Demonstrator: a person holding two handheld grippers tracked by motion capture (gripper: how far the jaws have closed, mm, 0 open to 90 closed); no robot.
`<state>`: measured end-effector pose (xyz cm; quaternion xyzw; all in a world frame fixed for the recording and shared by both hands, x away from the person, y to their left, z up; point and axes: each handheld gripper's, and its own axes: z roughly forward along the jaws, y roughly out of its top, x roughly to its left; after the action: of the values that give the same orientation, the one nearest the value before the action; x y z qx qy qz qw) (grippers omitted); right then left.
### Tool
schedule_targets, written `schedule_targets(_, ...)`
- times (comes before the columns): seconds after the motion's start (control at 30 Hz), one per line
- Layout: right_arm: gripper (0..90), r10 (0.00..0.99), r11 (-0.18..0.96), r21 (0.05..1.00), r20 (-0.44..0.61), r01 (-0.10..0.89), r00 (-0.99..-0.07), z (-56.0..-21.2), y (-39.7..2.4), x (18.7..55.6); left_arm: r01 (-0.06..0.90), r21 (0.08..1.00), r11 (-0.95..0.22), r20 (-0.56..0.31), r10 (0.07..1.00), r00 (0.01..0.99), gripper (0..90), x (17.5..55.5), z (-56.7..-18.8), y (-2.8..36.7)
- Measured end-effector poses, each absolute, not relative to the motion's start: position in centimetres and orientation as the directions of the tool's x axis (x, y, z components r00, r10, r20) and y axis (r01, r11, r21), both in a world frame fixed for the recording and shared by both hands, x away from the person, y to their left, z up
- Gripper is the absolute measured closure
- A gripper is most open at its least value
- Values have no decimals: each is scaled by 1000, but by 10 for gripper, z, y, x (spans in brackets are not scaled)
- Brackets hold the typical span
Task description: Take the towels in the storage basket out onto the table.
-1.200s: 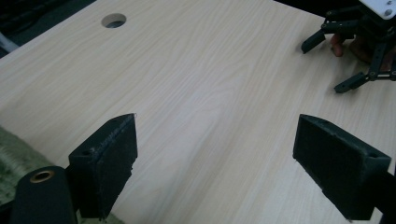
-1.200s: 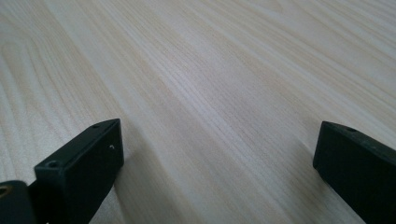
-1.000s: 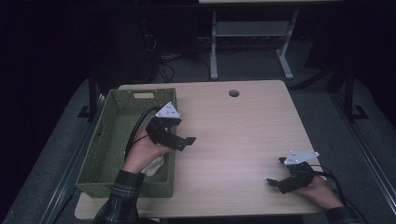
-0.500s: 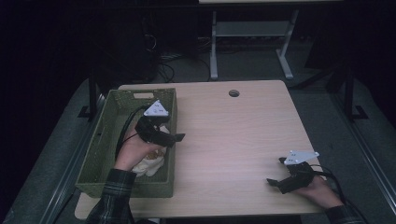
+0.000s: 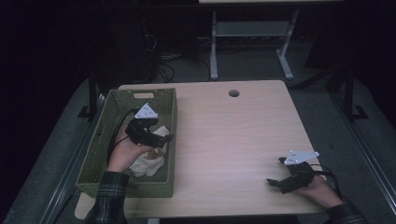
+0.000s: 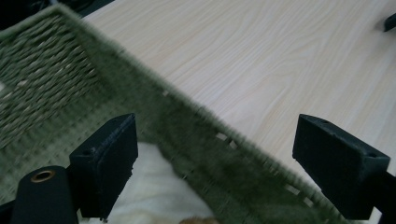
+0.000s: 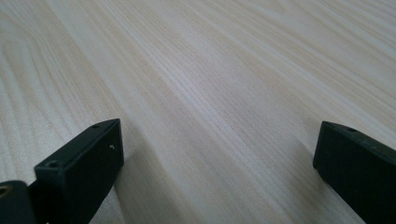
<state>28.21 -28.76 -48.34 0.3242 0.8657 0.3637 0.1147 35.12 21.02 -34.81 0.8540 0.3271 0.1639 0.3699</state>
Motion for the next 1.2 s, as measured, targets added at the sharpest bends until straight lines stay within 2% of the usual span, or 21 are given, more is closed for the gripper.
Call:
schedule_targets(0.63, 15, 644, 527, 703, 38, 478, -764, -483, -288, 282, 525, 684, -507, 30, 738, 674, 135, 347, -383, 247)
schedule_targets(1.2, 15, 644, 527, 702, 38, 479, -764, -483, -288, 282, 613, 549, -568, 3, 735, 678, 132, 355, -413, 245)
